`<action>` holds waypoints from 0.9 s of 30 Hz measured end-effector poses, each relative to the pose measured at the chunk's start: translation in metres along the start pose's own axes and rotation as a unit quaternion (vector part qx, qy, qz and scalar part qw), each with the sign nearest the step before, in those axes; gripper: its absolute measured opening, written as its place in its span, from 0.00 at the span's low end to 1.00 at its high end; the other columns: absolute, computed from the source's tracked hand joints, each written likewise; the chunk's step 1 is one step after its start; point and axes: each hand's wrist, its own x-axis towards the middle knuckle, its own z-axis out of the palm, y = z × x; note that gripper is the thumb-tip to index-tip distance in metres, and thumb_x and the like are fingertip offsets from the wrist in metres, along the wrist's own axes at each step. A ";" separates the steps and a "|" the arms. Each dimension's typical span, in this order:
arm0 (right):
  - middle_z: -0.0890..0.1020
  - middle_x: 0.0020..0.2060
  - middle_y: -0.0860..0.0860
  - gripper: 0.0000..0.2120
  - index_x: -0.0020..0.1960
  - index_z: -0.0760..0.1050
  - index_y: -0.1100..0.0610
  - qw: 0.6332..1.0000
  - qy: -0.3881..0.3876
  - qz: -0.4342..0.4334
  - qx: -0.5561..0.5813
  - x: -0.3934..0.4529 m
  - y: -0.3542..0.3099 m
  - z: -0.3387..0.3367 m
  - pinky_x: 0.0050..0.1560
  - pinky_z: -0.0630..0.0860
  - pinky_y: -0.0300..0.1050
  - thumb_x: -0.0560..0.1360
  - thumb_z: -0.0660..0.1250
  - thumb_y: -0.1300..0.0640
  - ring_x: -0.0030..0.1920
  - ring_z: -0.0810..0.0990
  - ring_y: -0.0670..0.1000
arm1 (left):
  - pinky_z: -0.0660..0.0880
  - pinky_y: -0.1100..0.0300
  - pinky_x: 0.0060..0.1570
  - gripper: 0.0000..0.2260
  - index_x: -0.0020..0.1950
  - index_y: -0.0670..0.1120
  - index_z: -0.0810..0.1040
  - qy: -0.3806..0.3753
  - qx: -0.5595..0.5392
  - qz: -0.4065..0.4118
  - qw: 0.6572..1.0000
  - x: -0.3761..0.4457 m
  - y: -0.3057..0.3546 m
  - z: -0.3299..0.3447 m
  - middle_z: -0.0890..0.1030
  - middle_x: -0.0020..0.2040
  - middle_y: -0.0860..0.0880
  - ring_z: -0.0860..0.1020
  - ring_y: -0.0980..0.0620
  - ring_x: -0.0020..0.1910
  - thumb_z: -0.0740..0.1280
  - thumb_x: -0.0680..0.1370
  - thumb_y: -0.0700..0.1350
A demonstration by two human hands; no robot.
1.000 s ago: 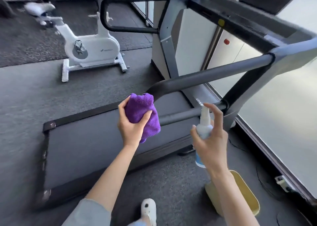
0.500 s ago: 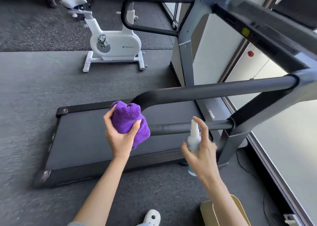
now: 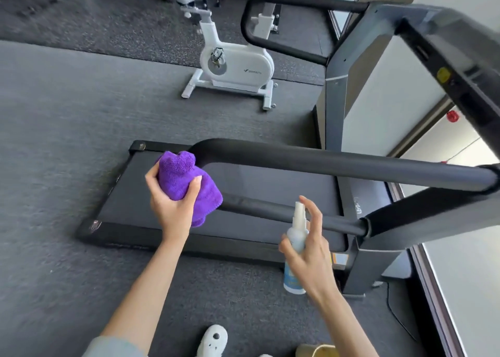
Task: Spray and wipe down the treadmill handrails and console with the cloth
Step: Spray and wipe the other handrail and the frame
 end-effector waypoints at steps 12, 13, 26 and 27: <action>0.73 0.33 0.42 0.33 0.67 0.60 0.37 0.994 -0.001 -0.006 -0.106 0.018 -0.004 0.033 0.37 0.67 0.37 0.72 0.70 0.61 0.32 0.72 0.44 | 0.74 0.47 0.61 0.28 0.64 0.53 0.69 -0.001 0.017 0.001 1.000 0.001 -0.001 -0.002 0.78 0.62 0.48 0.78 0.49 0.58 0.73 0.67 0.56; 0.73 0.34 0.42 0.32 0.67 0.61 0.38 0.993 -0.003 -0.004 -0.117 0.019 -0.004 0.036 0.38 0.67 0.40 0.72 0.70 0.61 0.32 0.72 0.43 | 0.74 0.46 0.61 0.28 0.64 0.53 0.69 0.000 0.018 -0.001 1.000 0.001 -0.001 -0.002 0.78 0.62 0.48 0.78 0.49 0.58 0.73 0.67 0.56; 0.74 0.35 0.45 0.31 0.62 0.62 0.38 0.991 0.057 0.031 -0.113 0.019 -0.002 0.047 0.39 0.66 0.43 0.71 0.67 0.67 0.34 0.72 0.45 | 0.75 0.46 0.58 0.31 0.65 0.48 0.69 -0.003 0.029 -0.010 1.000 0.002 -0.005 -0.002 0.79 0.60 0.46 0.79 0.48 0.55 0.72 0.66 0.58; 0.74 0.36 0.45 0.31 0.62 0.62 0.38 0.991 0.060 0.027 -0.114 0.018 -0.002 0.046 0.39 0.67 0.43 0.71 0.67 0.67 0.34 0.72 0.46 | 0.75 0.46 0.58 0.31 0.65 0.48 0.69 -0.002 0.030 -0.008 1.000 0.001 -0.005 -0.002 0.79 0.60 0.46 0.79 0.47 0.55 0.72 0.66 0.58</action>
